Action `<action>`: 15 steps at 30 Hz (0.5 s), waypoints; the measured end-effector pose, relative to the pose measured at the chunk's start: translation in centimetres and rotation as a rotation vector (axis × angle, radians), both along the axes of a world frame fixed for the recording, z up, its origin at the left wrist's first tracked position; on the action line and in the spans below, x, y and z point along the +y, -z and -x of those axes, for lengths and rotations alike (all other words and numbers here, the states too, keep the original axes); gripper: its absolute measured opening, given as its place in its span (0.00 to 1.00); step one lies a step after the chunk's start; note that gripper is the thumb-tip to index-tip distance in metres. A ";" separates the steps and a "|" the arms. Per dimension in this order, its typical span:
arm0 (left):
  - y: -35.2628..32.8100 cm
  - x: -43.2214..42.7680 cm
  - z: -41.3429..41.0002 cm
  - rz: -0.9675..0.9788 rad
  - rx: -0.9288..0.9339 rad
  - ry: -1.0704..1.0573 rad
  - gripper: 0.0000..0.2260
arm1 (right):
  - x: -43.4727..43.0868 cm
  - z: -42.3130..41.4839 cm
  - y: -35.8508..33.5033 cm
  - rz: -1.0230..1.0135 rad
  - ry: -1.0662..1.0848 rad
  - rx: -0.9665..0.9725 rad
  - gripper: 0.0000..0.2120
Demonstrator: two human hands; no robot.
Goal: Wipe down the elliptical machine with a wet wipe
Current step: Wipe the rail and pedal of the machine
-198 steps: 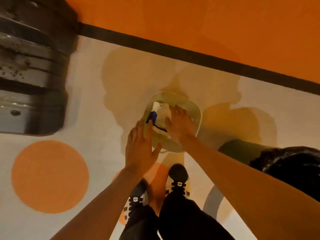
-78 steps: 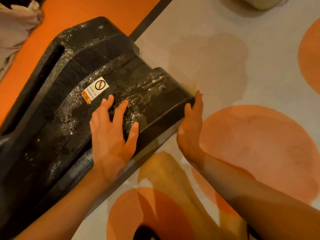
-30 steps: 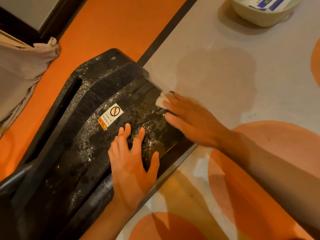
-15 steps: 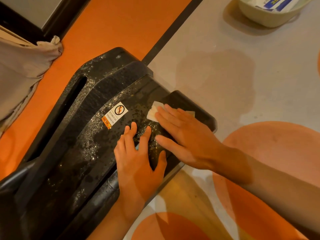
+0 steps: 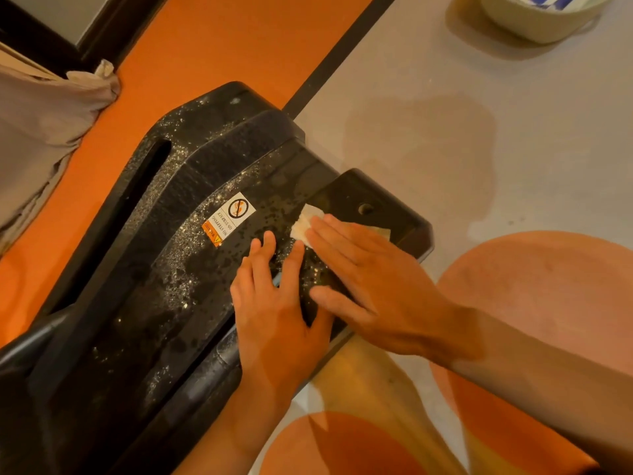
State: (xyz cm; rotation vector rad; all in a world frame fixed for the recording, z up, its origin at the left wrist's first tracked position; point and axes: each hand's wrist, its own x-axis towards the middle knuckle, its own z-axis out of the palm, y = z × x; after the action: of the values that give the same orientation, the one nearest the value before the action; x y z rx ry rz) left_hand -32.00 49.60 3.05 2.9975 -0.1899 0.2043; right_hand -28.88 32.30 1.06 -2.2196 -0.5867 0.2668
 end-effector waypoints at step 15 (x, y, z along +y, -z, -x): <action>0.1 0.1 -0.2 -0.026 -0.008 -0.002 0.25 | -1.1 2.1 1.8 0.072 0.157 -0.150 0.39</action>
State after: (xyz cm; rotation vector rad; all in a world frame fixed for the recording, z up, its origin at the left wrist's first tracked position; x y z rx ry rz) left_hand -31.83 49.75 2.97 3.0235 -0.1912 0.2158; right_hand -31.02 31.17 -0.69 -2.3551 -0.4855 0.0404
